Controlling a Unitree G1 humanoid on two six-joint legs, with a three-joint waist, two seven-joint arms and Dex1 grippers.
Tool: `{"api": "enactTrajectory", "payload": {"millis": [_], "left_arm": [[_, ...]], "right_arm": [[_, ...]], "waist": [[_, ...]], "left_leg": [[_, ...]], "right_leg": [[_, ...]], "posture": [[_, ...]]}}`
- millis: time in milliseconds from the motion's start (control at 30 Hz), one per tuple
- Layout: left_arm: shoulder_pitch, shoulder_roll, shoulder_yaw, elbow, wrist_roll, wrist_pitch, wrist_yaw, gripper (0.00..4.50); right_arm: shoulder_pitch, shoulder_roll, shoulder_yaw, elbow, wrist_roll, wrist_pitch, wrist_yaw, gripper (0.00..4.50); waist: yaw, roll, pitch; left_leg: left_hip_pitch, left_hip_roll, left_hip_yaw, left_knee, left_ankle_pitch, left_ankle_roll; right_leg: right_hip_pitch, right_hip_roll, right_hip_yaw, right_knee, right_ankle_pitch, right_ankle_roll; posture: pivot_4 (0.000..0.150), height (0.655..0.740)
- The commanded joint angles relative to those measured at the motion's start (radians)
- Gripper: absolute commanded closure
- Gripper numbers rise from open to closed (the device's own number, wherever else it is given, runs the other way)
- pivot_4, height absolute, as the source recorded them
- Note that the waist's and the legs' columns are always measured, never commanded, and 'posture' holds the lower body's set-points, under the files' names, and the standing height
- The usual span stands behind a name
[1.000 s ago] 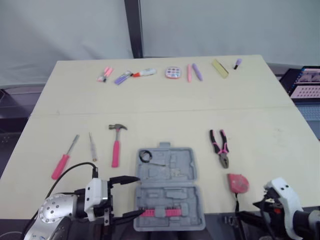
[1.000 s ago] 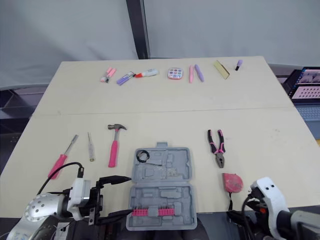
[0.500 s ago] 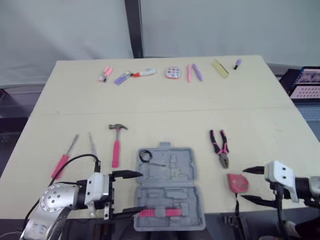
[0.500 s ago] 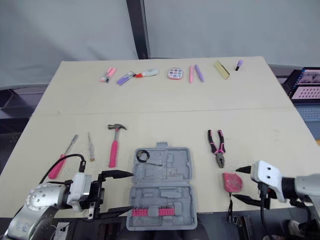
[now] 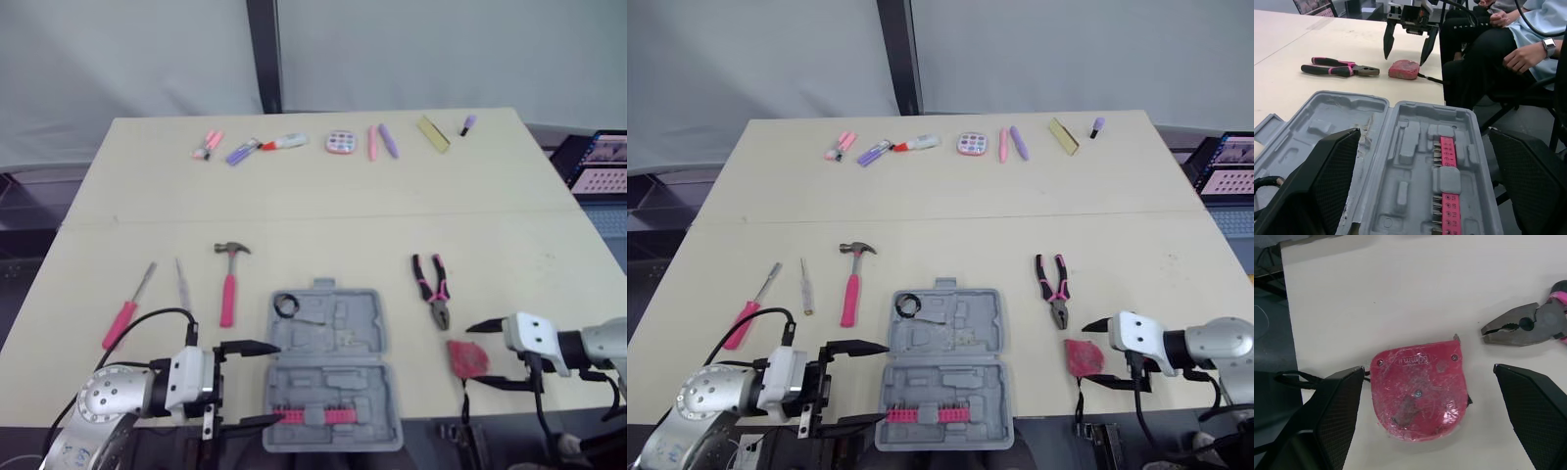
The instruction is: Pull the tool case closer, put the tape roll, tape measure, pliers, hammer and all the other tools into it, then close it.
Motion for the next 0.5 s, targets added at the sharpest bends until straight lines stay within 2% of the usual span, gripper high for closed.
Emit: {"api": "enactTrajectory", "payload": {"millis": [33, 500], "left_arm": [[0.007, 0.004, 0.010, -0.035, -0.004, -0.018, 0.004, 0.00], [-0.006, 0.005, 0.014, -0.024, -0.006, -0.015, 0.015, 0.00]], "right_arm": [[-0.007, -0.021, -0.001, 0.008, 0.002, -0.029, 0.017, 0.03], [-0.053, 0.014, 0.051, 0.109, -0.061, -0.100, -0.040, 0.03]], "waist": [[0.001, 0.000, 0.000], [-0.001, 0.000, 0.000]], "left_leg": [[0.000, 0.000, 0.000, 0.000, 0.000, 0.000], [0.000, 0.000, 0.000, 0.000, 0.000, 0.000]], "right_leg": [[0.000, 0.000, 0.000, 0.000, 0.000, 0.000], [0.000, 0.000, 0.000, 0.000, 0.000, 0.000]], "posture": [[0.150, 0.7400], [0.150, 0.7400]]}}
